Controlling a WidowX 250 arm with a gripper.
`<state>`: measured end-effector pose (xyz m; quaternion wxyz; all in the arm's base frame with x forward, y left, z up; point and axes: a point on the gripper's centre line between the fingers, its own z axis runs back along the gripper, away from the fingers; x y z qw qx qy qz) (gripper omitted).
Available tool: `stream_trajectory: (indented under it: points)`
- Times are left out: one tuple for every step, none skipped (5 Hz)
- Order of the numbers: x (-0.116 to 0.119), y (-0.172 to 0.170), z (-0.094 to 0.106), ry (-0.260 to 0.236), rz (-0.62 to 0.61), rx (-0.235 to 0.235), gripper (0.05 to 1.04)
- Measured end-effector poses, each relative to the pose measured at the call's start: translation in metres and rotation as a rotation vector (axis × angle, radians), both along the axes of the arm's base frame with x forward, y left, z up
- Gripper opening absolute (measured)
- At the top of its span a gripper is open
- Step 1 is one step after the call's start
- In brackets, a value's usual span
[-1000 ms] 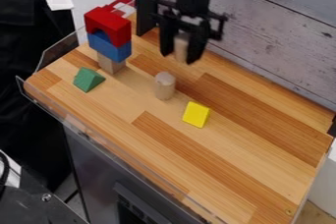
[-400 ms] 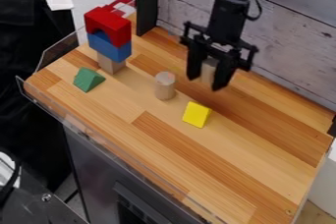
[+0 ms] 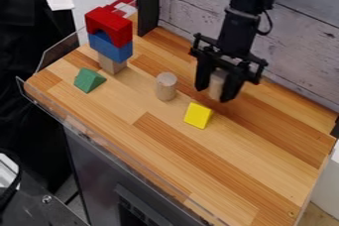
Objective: Took the white cylinder from the red arch and put on the right side of the table
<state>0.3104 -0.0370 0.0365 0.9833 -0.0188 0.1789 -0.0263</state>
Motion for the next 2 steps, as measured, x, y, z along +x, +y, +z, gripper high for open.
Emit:
stream_trajectory:
  points:
    - [0.000, -0.011, 0.000, -0.008, -0.041, -0.009, 0.550]
    - [-0.003, -0.025, -0.008, 0.012, -0.090, -0.004, 0.550]
